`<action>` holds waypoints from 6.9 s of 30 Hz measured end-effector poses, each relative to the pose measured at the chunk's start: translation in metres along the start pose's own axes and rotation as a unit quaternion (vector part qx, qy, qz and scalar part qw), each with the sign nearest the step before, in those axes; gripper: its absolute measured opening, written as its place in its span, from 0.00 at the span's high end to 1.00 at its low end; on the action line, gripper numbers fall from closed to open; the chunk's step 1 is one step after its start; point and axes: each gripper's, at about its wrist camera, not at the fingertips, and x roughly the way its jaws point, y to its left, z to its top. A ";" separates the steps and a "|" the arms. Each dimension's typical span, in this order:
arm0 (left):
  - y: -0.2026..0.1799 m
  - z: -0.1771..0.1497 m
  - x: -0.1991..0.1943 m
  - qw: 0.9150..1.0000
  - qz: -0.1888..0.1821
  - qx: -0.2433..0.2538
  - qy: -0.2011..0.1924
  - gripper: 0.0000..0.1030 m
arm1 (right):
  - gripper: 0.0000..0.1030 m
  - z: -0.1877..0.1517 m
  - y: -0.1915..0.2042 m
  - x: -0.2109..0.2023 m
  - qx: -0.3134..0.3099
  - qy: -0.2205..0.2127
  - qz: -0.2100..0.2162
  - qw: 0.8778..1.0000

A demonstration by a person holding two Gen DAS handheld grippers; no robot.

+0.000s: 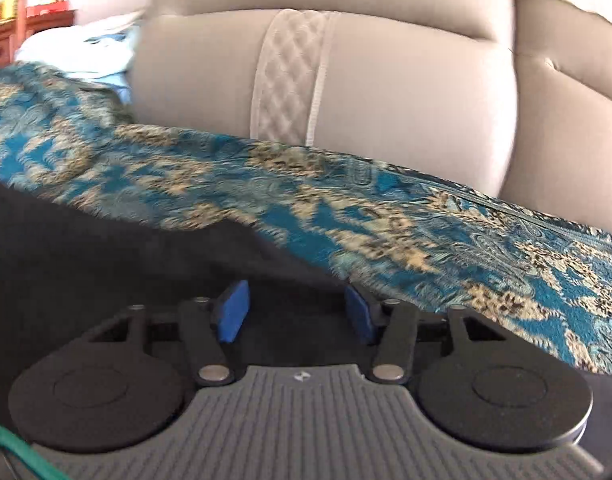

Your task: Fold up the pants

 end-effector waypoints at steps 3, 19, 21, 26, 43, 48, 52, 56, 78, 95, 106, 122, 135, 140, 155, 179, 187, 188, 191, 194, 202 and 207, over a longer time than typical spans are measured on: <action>0.007 -0.003 -0.001 1.000 -0.019 -0.010 -0.006 0.70 | 0.33 0.006 -0.012 0.010 0.034 0.011 -0.024 0.999; 0.047 0.000 -0.016 0.996 -0.006 -0.087 -0.008 0.70 | 0.22 -0.019 0.044 -0.071 0.052 -0.077 0.019 0.995; 0.045 -0.003 -0.013 0.997 0.000 -0.080 0.000 0.70 | 0.20 -0.028 0.054 -0.082 0.048 -0.075 0.038 0.995; 0.039 -0.010 -0.012 0.998 0.012 -0.060 0.004 0.67 | 0.19 -0.057 0.068 -0.102 0.035 -0.058 0.069 0.995; -0.094 -0.020 -0.065 0.995 -0.096 0.033 0.022 0.67 | 0.17 -0.123 0.004 -0.152 0.098 -0.029 0.061 0.993; -0.114 -0.028 -0.065 0.995 -0.086 0.048 0.022 0.66 | 0.14 -0.137 -0.047 -0.169 0.146 -0.023 0.047 0.988; -0.120 -0.028 -0.064 0.995 -0.082 0.058 0.019 0.66 | 0.14 -0.155 -0.091 -0.189 0.227 -0.025 0.033 0.973; -0.122 -0.028 -0.065 0.995 -0.077 0.061 0.018 0.65 | 0.14 -0.180 -0.125 -0.213 0.317 -0.044 0.026 0.947; -0.121 -0.027 -0.063 0.995 -0.072 0.059 0.023 0.65 | 0.14 -0.223 -0.186 -0.223 0.474 -0.142 -0.074 0.866; -0.123 -0.023 -0.060 0.995 -0.064 0.062 0.035 0.62 | 0.17 -0.213 -0.324 -0.217 0.523 -0.164 -0.211 0.809; -0.118 -0.011 -0.058 0.995 -0.069 0.054 0.056 0.62 | 0.56 -0.213 -0.397 -0.219 0.533 -0.141 -0.241 0.799; -0.067 -0.010 -0.054 0.997 -0.074 0.002 0.033 0.65 | 0.94 -0.069 -0.238 -0.145 0.174 -0.020 -0.266 0.948; -0.053 -0.030 -0.049 0.995 -0.095 -0.011 0.013 0.64 | 0.93 -0.088 0.068 -0.101 -0.171 -0.013 -0.067 0.983; -0.054 -0.038 -0.050 0.995 -0.102 -0.001 -0.007 0.62 | 0.91 -0.095 0.077 -0.107 -0.179 -0.016 -0.072 0.981; -0.043 -0.037 -0.055 0.996 -0.079 -0.034 -0.021 0.52 | 0.84 -0.107 0.093 -0.105 -0.149 -0.054 -0.094 0.983; -0.051 -0.044 -0.052 0.997 -0.067 -0.008 -0.022 0.44 | 0.28 -0.093 0.081 -0.143 -0.047 -0.022 0.053 0.997; -0.051 -0.044 -0.052 0.998 -0.067 -0.008 -0.022 0.41 | 0.28 -0.094 0.081 -0.146 -0.039 -0.016 0.058 0.997; -0.051 -0.044 -0.052 0.998 -0.067 -0.008 -0.022 0.40 | 0.27 -0.094 0.080 -0.148 -0.035 -0.016 0.062 0.997; -0.051 -0.044 -0.052 0.998 -0.067 -0.008 -0.021 0.39 | 0.24 -0.091 0.075 -0.154 -0.011 -0.023 0.085 0.996; -0.049 -0.044 -0.052 0.998 -0.067 -0.011 -0.020 0.39 | 0.23 -0.089 0.069 -0.161 0.008 -0.034 0.094 0.995; -0.029 -0.043 -0.055 0.993 -0.078 -0.081 -0.022 0.57 | 0.11 -0.089 0.036 -0.170 0.063 -0.061 0.059 0.994; -0.012 -0.043 -0.056 0.992 -0.054 -0.112 -0.026 0.66 | 0.11 -0.090 0.017 -0.164 0.102 -0.070 0.026 0.992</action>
